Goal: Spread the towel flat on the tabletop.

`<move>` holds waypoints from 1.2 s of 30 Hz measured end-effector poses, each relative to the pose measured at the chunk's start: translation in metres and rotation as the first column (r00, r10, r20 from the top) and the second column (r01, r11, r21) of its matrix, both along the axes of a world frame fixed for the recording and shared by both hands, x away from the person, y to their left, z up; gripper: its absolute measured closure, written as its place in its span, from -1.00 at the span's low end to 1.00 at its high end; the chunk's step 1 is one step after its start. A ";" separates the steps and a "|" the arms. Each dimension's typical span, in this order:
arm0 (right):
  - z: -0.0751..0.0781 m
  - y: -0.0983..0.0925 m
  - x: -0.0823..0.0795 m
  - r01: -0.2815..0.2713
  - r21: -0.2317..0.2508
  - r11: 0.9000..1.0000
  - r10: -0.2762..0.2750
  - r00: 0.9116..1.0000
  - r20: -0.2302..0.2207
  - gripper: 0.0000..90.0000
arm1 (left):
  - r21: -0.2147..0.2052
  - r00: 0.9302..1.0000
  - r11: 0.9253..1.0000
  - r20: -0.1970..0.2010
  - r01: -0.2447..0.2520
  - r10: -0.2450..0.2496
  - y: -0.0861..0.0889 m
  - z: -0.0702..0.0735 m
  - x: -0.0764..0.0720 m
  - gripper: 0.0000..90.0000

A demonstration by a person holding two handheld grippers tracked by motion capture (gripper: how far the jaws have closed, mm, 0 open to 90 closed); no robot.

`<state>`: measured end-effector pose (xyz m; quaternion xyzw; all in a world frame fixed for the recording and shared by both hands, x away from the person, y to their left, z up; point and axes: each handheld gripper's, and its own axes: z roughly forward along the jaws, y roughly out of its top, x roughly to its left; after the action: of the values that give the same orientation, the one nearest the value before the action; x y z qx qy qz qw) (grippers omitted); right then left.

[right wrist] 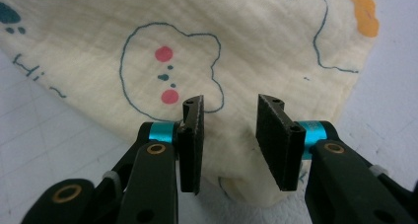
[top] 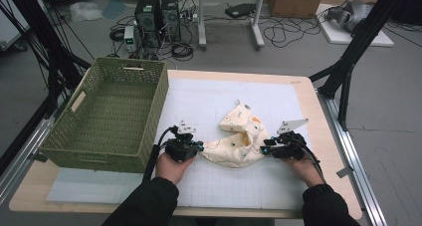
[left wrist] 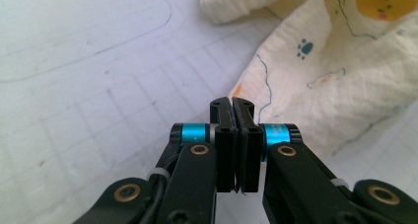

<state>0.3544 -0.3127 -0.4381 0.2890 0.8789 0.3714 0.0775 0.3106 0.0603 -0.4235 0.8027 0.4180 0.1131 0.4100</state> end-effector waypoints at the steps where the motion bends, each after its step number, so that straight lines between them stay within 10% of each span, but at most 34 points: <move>1: 0.000 0.001 0.001 -0.001 -0.003 1.000 0.001 1.000 0.004 0.41 | 0.000 1.000 1.000 -0.006 -0.001 0.001 0.003 0.000 -0.003 0.96; 15: 0.001 0.006 0.002 -0.011 0.022 1.000 0.011 1.000 0.002 0.41 | -0.015 0.999 0.999 -0.019 0.039 -0.039 0.016 0.003 -0.022 0.79; 36: 0.005 -0.001 -0.012 -0.058 0.036 0.998 0.058 0.998 0.015 0.35 | -0.112 0.997 0.991 -0.019 0.073 -0.075 -0.042 0.000 0.043 0.60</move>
<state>0.3423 -0.3135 -0.4332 0.2622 0.8795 0.3914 0.0674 0.3532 0.0180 -0.4240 0.7950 0.3983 0.0650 0.4530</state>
